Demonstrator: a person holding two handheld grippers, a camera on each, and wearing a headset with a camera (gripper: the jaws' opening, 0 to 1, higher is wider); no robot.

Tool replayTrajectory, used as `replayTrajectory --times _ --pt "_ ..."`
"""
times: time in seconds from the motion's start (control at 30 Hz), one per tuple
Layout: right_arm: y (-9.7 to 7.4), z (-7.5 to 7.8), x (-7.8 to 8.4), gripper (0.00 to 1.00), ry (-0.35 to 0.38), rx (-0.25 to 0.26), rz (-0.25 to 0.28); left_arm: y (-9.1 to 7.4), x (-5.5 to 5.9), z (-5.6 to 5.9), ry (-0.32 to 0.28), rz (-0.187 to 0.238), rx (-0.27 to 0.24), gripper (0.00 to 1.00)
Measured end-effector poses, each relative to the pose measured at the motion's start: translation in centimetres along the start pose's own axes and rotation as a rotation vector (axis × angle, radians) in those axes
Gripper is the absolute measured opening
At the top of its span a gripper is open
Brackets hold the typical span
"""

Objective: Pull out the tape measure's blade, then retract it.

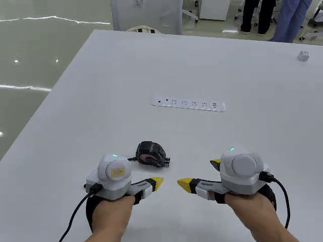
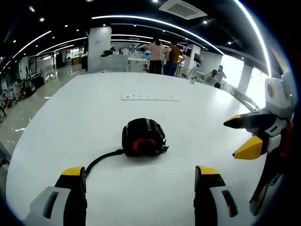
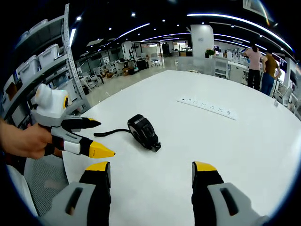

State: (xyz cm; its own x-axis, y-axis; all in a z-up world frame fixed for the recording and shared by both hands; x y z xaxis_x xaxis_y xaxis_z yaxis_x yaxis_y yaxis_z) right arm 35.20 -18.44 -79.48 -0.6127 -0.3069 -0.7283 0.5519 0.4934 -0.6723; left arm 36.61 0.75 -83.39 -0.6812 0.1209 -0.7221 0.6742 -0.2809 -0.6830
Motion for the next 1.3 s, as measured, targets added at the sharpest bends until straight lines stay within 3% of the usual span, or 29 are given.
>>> replayTrajectory --times 0.4,1.03,1.3 --pt "-1.9 -0.7 0.4 0.8 0.034 0.007 0.011 -2.0 0.7 -0.3 0.016 0.0 0.004 0.96" --pt "-5.4 -1.7 0.6 0.91 0.07 0.016 0.032 -5.8 0.7 -0.9 0.021 0.031 0.003 0.99" --pt "-6.6 -1.9 0.8 0.94 0.085 0.02 0.034 -7.3 0.6 -0.6 0.028 0.04 0.008 1.0"
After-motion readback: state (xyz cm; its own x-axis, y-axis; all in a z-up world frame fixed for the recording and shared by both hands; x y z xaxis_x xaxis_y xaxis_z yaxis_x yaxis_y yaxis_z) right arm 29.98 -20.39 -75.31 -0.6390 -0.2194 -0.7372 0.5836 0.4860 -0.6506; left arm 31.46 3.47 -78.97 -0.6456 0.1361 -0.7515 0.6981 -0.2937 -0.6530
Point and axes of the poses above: the centre of the closed fingertips' face, and the gripper's own axes: y roughly forward along the fingers, z roughly to its right, x roughly out of its underside, the point moved 4 cm from there along -y, roughly backward along the fingers, and after that the axes turned 5 degrees about -z, right-handed, at the moved point
